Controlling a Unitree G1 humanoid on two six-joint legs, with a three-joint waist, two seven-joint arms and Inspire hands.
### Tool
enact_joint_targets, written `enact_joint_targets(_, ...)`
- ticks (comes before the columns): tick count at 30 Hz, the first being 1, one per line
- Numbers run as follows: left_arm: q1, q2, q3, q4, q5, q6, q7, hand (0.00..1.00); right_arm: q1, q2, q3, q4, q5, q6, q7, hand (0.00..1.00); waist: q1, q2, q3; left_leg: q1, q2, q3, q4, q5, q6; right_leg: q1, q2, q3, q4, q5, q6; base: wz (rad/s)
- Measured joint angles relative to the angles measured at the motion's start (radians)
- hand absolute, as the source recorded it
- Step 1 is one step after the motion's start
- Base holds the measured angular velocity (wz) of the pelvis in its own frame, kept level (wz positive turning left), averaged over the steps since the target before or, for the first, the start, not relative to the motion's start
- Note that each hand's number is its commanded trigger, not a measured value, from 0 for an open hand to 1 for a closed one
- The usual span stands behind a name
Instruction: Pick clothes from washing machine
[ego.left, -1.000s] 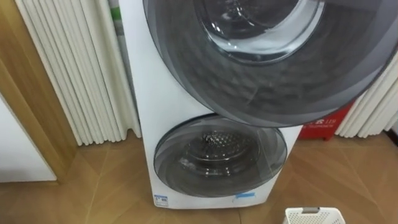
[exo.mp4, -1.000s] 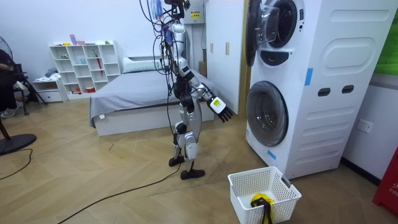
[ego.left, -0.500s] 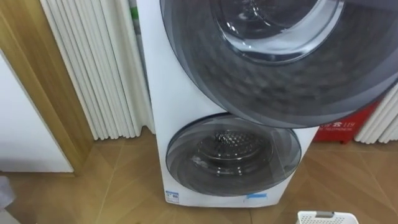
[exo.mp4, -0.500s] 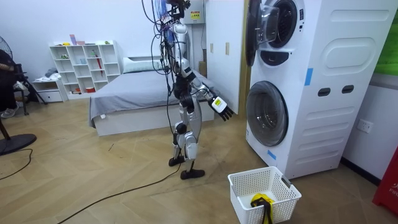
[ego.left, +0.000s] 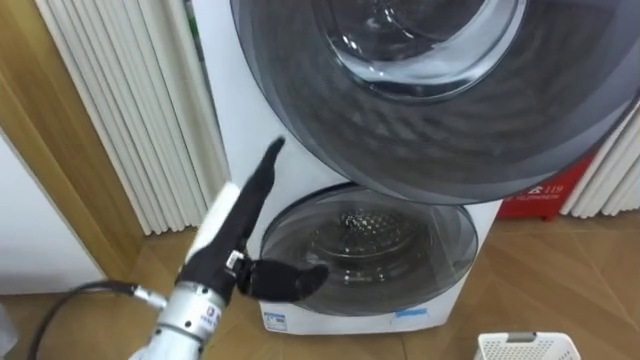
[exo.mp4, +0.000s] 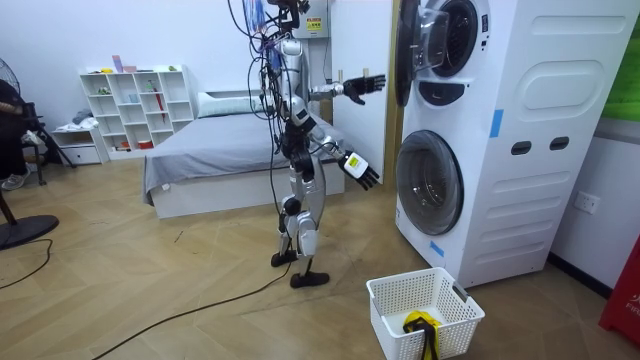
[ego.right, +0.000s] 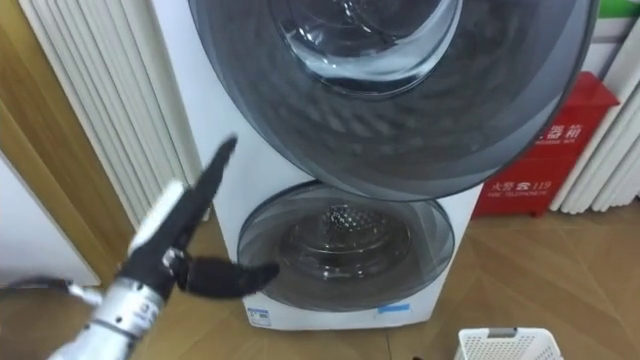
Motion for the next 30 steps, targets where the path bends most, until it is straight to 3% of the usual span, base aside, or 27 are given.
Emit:
enact_joint_targets(5,-0.076,0.003,-0.063,-0.005,0.014,0.001,0.003,0.0,-0.007,0.0,0.017,0.015,0.009,0.003,0.026,0.0,-0.012,0.012,0.0072,-0.002,-0.001,0.004,-0.001,0.0,0.0,-0.007,0.0,0.011,0.002,0.0,0.0,-0.05)
enact_joint_targets(12,-0.091,0.007,-0.166,-0.005,0.103,0.015,-0.024,0.0,-0.029,-0.003,0.02,0.068,0.01,0.004,0.03,0.0,-0.04,0.018,0.0068,-0.005,-0.001,0.01,0.0,0.0,0.0,-0.017,0.003,0.02,0.003,0.002,-0.004,-0.06)
enact_joint_targets(20,-0.167,0.02,-0.28,-0.044,0.195,0.019,-0.075,0.0,-0.049,-0.003,0.041,0.068,0.015,0.004,0.054,0.0,-0.072,0.018,0.0067,-0.02,-0.001,0.011,0.0,0.0,0.0,-0.031,0.003,0.019,0.003,0.003,-0.004,0.0)
enact_joint_targets(30,-0.179,0.023,-0.323,-0.041,0.193,0.021,-0.144,0.0,-0.076,-0.001,0.06,0.106,0.042,0.001,0.053,0.0,-0.092,0.014,0.0092,-0.019,-0.002,0.013,-0.002,0.0,0.0,-0.033,0.004,0.028,0.003,0.003,-0.004,-0.01)
